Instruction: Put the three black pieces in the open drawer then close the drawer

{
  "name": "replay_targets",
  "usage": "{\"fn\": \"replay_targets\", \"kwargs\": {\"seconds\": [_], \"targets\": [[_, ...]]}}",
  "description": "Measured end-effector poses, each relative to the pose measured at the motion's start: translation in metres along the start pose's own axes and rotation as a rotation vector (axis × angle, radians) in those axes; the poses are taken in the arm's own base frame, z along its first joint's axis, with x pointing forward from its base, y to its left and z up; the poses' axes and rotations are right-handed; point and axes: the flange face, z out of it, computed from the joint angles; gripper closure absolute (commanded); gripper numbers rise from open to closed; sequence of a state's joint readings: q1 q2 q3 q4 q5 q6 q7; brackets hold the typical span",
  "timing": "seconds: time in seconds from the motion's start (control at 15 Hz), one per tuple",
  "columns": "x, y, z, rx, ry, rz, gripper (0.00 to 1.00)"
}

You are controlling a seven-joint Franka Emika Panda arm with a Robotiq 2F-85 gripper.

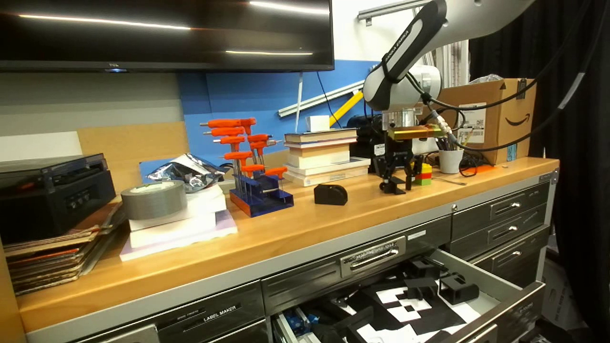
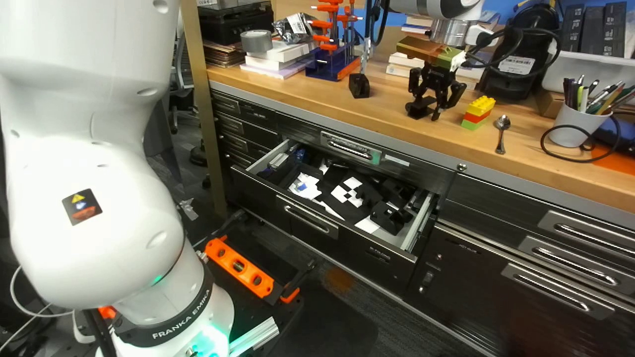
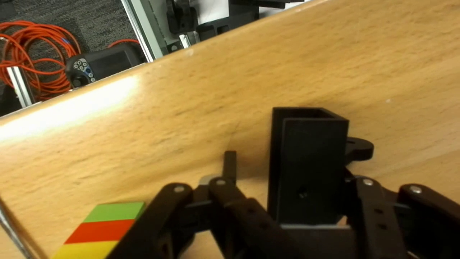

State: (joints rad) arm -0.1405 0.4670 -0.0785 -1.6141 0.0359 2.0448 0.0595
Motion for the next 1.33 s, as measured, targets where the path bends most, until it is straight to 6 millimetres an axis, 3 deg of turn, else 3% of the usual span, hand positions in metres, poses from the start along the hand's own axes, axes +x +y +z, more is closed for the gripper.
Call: {"fn": "replay_targets", "kwargs": {"seconds": [0.2,0.8,1.07,1.33], "targets": [[0.001,0.002,-0.003,-0.001,-0.007,0.003,0.82],[-0.004,0.002,-0.005,0.014,-0.015,0.051,0.82],[-0.026,0.002,-0.010,0.018,-0.018,0.112,0.82],[-0.065,-0.001,-0.006,0.022,-0.033,0.152,0.82]]}}
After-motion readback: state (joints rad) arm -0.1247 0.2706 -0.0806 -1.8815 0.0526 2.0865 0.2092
